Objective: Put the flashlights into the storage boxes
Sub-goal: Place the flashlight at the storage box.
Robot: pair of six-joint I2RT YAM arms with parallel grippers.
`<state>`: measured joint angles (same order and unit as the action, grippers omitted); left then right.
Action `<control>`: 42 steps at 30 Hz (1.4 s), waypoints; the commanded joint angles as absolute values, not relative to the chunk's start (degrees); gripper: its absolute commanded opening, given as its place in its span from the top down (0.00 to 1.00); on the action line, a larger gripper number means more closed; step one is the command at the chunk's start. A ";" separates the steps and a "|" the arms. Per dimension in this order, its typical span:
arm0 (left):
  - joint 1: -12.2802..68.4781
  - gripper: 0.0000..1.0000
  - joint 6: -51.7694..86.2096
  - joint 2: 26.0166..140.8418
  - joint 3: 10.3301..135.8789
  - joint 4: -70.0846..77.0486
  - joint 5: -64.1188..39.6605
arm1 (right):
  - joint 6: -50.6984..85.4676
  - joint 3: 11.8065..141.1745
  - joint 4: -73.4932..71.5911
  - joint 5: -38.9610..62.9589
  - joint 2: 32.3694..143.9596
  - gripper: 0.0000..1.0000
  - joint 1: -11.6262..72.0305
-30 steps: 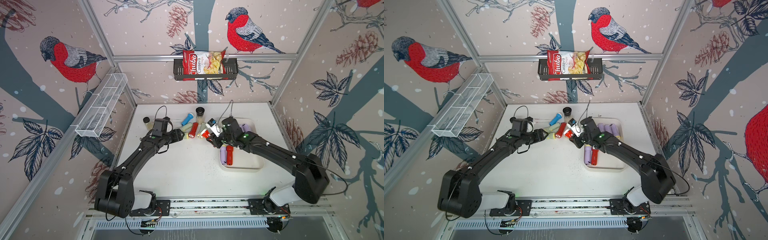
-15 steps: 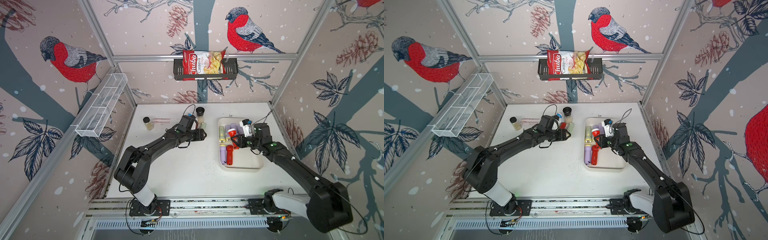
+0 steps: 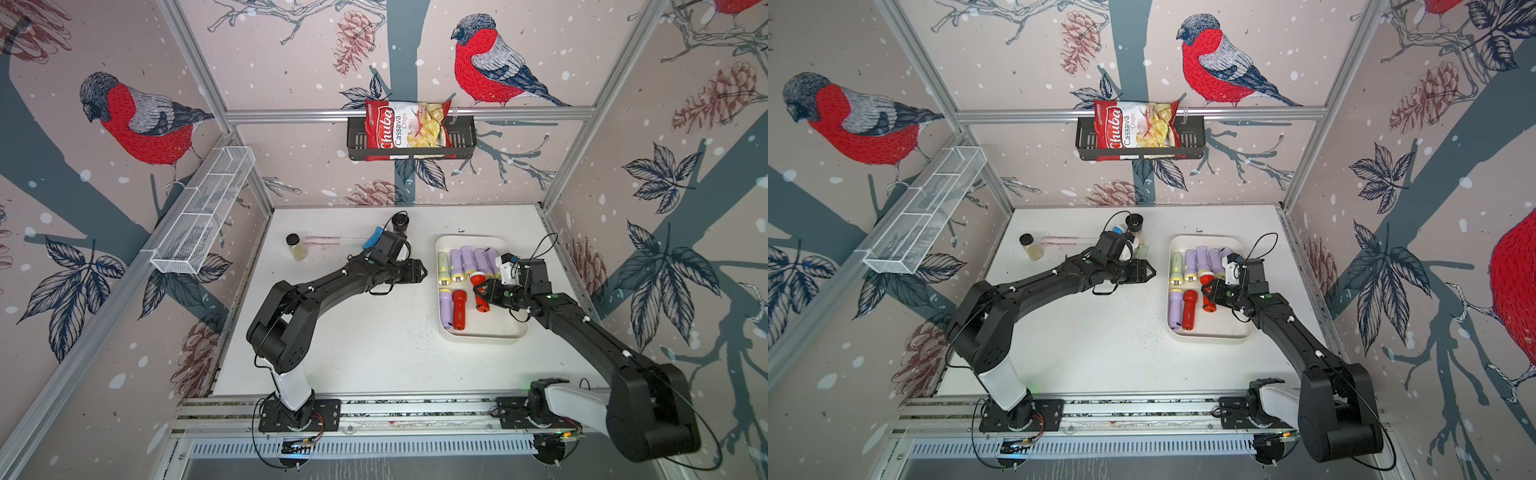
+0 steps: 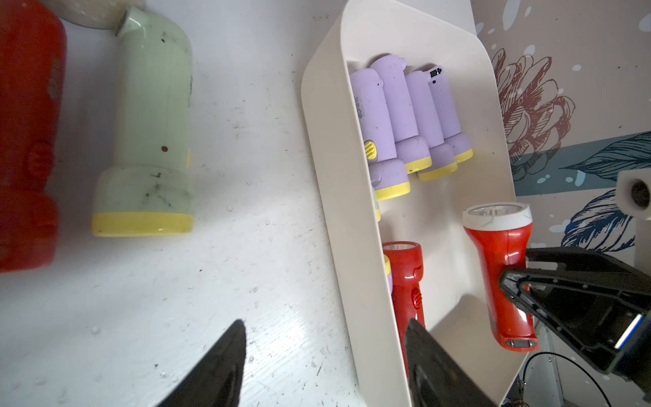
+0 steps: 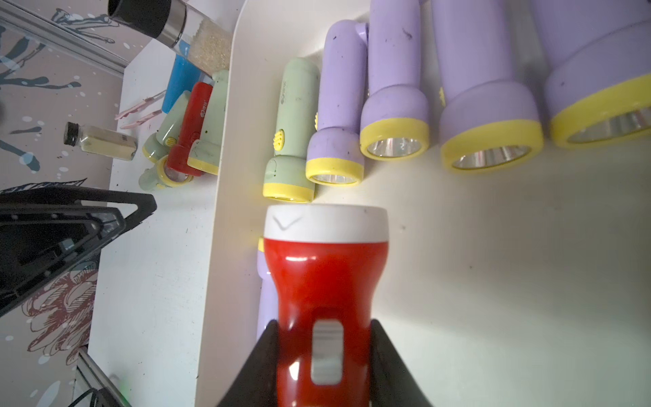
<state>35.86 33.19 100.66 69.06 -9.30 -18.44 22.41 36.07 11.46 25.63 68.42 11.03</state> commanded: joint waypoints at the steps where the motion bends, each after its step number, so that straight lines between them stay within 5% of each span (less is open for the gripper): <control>1: 35.95 0.29 33.25 101.06 69.92 -7.72 -19.41 | 22.22 37.00 11.56 26.98 69.84 0.64 12.47; 33: 35.90 0.29 32.41 99.29 68.77 -9.33 -18.28 | 23.15 38.49 18.63 19.82 74.26 0.41 14.67; 42: 31.78 0.30 30.90 95.06 66.28 -11.25 -17.83 | 16.83 47.99 19.67 12.94 72.07 0.41 27.01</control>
<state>33.19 32.40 96.49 67.00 -10.26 -18.06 20.69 45.80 19.35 17.28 72.36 23.81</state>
